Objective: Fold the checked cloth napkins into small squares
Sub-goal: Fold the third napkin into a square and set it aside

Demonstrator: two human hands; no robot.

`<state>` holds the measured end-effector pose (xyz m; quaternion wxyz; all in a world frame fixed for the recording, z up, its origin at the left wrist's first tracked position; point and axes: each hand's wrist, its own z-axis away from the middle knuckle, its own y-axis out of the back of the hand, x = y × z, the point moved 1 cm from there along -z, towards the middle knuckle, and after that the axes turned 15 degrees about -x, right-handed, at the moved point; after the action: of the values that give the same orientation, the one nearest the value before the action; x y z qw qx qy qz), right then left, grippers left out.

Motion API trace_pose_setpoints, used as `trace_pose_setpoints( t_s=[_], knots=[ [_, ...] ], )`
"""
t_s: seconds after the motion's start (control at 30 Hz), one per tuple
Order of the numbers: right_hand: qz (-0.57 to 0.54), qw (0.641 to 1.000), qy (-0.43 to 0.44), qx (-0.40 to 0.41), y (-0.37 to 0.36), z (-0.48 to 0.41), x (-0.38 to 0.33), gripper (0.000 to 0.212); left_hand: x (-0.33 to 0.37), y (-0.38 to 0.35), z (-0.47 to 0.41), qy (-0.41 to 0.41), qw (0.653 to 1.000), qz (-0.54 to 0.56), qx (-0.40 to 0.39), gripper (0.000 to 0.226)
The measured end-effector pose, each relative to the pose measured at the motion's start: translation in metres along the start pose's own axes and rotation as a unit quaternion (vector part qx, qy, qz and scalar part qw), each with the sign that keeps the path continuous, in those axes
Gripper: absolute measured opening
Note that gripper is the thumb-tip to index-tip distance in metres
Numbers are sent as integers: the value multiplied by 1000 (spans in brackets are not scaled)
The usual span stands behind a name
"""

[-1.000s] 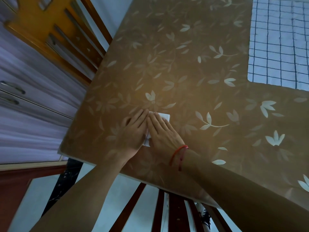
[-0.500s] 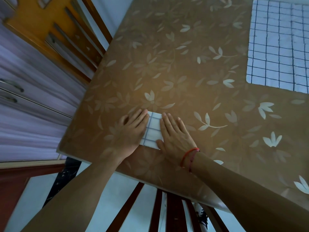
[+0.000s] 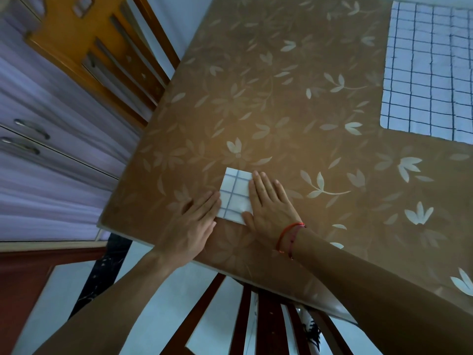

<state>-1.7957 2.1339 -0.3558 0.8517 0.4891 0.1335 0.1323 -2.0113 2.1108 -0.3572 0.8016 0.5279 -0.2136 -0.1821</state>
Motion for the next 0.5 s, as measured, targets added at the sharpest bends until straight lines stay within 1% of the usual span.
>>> trace_pose_setpoints(
  t_s=[0.07, 0.13, 0.17, 0.2, 0.23, 0.27, 0.33, 0.37, 0.43, 0.5],
  knots=[
    [-9, 1000, 9, -7, 5, 2, 0, 70, 3, 10, -2, 12, 995, 89, 51, 44],
    [-42, 999, 25, -20, 12, 0, 2, 70, 5, 24, -9, 77, 975, 186, 97, 34],
    [-82, 996, 34, -20, 19, 1, 4, 70, 6, 32, -14, 123, 956, 245, 101, 29],
    [-133, 990, 43, 0, 25, 0, 6, 68, 5, 40, -21, 166, 933, 303, 100, 26],
    [-188, 980, 52, 40, 32, 1, 9, 63, 4, 46, -27, 200, 912, 345, 94, 24],
    [-244, 965, 51, 77, 36, 0, 12, 56, 2, 51, -34, 218, 900, 367, 90, 23],
    [-334, 935, 20, 118, 47, -1, 19, 44, -2, 59, -44, 228, 894, 377, 79, 23],
    [-363, 924, -13, 117, 52, -1, 22, 38, -3, 61, -48, 229, 897, 372, 68, 22],
    [-427, 895, -98, 86, 55, -2, 29, 24, -4, 64, -53, 235, 900, 366, 33, 19],
    [-502, 850, -154, 45, 51, -4, 34, 23, -4, 65, -56, 250, 897, 365, 10, 18]
  ],
)
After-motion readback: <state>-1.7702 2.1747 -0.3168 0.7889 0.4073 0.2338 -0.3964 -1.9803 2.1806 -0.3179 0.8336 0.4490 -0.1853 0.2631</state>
